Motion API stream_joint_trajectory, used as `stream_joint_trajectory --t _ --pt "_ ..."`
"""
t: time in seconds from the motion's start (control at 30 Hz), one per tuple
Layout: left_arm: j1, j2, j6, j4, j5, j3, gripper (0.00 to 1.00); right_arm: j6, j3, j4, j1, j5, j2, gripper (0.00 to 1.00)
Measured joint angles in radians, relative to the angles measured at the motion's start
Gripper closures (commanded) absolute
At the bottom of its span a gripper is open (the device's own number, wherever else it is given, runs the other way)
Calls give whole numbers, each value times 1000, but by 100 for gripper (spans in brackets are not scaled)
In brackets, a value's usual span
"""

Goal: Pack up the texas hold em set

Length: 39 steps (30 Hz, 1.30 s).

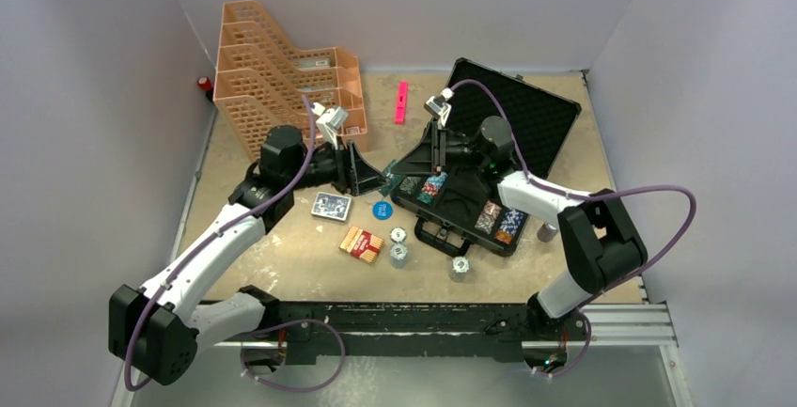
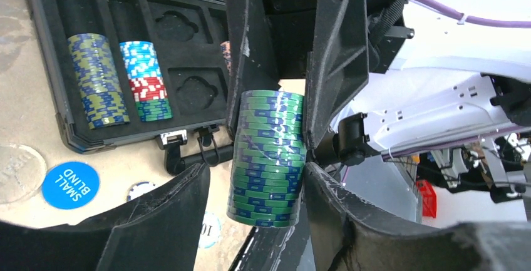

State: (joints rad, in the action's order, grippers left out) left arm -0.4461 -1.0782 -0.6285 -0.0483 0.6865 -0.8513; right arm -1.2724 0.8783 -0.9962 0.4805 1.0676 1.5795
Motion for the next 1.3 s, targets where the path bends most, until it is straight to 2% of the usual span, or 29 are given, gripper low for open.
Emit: stream_joint_trajectory --t 0.07,0.17,0.2,0.23,0.27,0.33,0.4,0.57,0.63,0.67,0.7,0.83,0.93,1.03,1.1,1.2,1.3 --pt "-6 -5 -13 7 15 0 65 -4 0 -19 0 5 3 93" --pt "-14 -15 -17 16 43 0 68 -11 0 -44 -2 25 20 93" --pt "-14 -20 -18 13 47 0 62 -13 0 -48 -3 29 26 93" --pt "-14 -24 -17 12 50 0 50 -14 0 -51 -3 33 32 93" --pt "-14 -26 -18 9 51 0 44 -15 0 -54 -4 36 37 93" --pt "-14 -29 -18 3 51 0 38 -19 0 -63 -3 42 43 92" --pt "-18 -29 -22 -1 58 0 39 -19 0 -66 -3 44 45 92" --pt "-21 -29 -22 -12 63 0 74 -11 5 -65 -3 45 45 92" --pt "-21 -29 -14 -15 64 0 94 -7 8 -54 -3 46 45 91" --pt "-21 -29 -16 -17 65 0 100 -3 8 -47 -3 46 45 88" --pt "-21 -29 -11 -20 65 0 100 2 8 -42 -3 47 45 82" --pt "-21 -30 6 -31 50 -2 100 50 23 13 -3 43 42 46" --pt "-26 -29 21 -48 11 -9 100 124 27 105 -11 2 11 28" --pt "-26 -29 27 -73 -53 -9 100 232 34 235 -64 -95 -53 23" --pt "-26 -35 32 -87 -115 -12 100 307 58 340 -113 -182 -95 23" --pt "-32 -78 39 -93 -213 -43 100 421 92 517 -187 -377 -168 23" --pt "-48 -187 47 -72 -324 -119 100 500 90 663 -224 -597 -266 23"
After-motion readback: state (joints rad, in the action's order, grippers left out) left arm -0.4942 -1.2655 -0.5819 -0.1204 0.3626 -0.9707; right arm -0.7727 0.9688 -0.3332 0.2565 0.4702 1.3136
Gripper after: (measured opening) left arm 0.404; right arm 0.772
